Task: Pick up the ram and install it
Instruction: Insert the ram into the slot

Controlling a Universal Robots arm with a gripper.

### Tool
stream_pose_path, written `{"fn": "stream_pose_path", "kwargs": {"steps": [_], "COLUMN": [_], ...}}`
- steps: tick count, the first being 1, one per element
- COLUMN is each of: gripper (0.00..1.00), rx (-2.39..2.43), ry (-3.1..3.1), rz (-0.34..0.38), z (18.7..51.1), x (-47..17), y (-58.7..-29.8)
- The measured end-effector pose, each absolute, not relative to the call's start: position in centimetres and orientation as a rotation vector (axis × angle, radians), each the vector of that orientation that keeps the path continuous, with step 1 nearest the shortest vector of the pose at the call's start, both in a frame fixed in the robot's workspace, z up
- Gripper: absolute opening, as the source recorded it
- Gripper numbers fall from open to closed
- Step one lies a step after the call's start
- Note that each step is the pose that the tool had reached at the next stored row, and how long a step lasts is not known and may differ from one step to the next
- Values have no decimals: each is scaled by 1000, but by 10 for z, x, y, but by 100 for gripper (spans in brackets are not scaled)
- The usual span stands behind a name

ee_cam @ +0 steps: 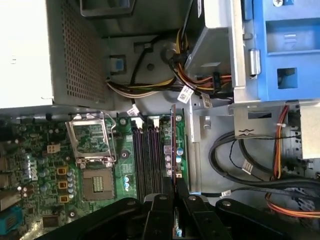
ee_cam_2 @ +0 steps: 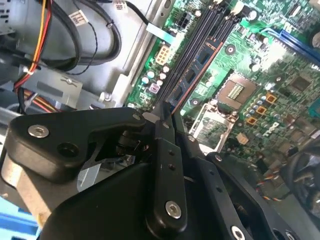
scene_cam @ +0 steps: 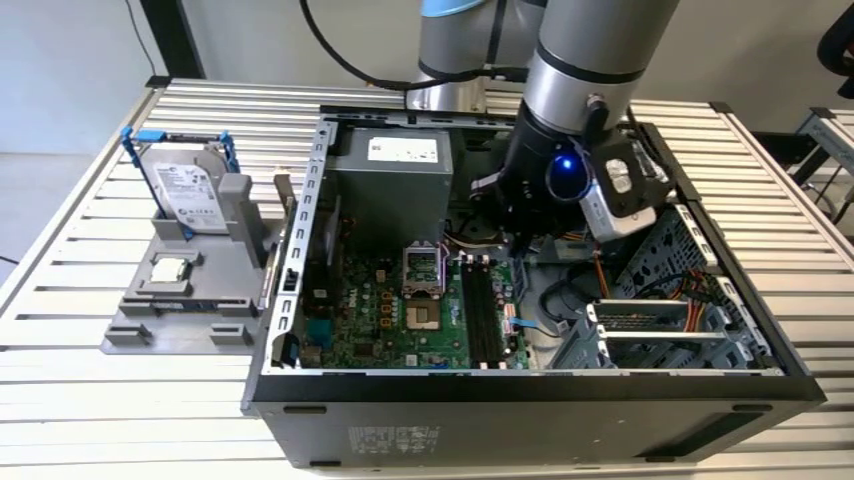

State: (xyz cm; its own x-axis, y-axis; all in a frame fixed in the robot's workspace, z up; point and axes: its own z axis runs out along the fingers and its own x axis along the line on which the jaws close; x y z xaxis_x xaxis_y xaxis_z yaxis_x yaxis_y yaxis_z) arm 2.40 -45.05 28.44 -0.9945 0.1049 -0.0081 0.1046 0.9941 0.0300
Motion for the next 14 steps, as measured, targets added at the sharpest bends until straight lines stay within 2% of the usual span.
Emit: {"fn": "stream_pose_path", "kwargs": {"steps": [14], "gripper": [0], "rx": [86], "ry": [3134], "rz": [47], "z": [259], "x": [20], "y": [-457]}}
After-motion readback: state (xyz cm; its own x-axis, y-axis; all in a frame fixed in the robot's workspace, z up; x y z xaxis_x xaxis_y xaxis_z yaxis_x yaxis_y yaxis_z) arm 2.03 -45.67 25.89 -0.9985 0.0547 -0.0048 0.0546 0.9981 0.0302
